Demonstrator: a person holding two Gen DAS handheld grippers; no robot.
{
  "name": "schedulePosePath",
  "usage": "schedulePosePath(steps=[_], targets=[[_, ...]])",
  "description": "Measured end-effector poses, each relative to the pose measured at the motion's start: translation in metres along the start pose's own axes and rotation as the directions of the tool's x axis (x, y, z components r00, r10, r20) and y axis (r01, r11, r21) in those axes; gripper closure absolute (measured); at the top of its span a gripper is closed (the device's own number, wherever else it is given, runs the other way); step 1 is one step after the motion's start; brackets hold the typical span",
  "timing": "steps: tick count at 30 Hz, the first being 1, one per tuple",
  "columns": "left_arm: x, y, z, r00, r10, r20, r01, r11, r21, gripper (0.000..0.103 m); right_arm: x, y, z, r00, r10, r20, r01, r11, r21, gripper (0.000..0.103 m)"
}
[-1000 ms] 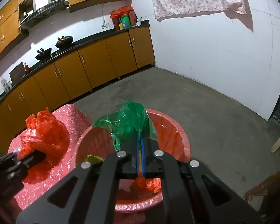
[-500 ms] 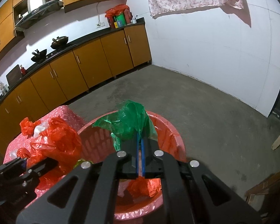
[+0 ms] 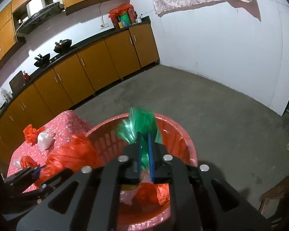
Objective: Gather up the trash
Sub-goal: 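Carry the green and red bags over the basket and open both tools, then move both tools back over the table toward the remaining bags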
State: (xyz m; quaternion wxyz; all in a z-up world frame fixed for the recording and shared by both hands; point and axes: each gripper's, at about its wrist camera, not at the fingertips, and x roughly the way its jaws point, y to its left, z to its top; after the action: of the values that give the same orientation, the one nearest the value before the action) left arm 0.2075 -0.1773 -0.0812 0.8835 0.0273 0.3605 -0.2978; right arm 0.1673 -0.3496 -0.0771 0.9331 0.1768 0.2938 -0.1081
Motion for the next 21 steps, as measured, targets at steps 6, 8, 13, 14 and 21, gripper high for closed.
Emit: schedulePosePath(steps=[6, 8, 13, 14, 21], targets=[[-0.004, 0.013, -0.003, 1.000, 0.018, 0.001, -0.018, 0.999, -0.045, 0.040, -0.001, -0.003, -0.003, 1.000, -0.011, 0.001, 0.011, 1.000, 0.010, 0.071], [-0.007, 0.018, -0.004, 1.000, 0.029, 0.009, -0.029, 0.998, -0.058, 0.036, -0.003, -0.005, -0.001, 1.000, -0.024, 0.008, 0.024, 1.000, 0.013, 0.062], [-0.021, 0.029, -0.008, 0.997, 0.072, 0.040, -0.069, 0.994, -0.079, 0.022, -0.017, -0.001, -0.001, 0.994, -0.077, 0.082, 0.078, 0.997, -0.009, 0.017], [-0.023, 0.031, -0.009, 0.996, 0.081, 0.043, -0.078, 0.994, -0.082, 0.021, -0.021, 0.001, -0.001, 0.991, -0.086, 0.104, 0.088, 0.996, -0.010, 0.010], [-0.053, 0.057, -0.018, 0.982, 0.167, 0.084, -0.156, 0.980, -0.124, 0.011, -0.023, 0.014, 0.003, 0.990, -0.103, 0.098, 0.107, 0.994, -0.033, 0.004]])
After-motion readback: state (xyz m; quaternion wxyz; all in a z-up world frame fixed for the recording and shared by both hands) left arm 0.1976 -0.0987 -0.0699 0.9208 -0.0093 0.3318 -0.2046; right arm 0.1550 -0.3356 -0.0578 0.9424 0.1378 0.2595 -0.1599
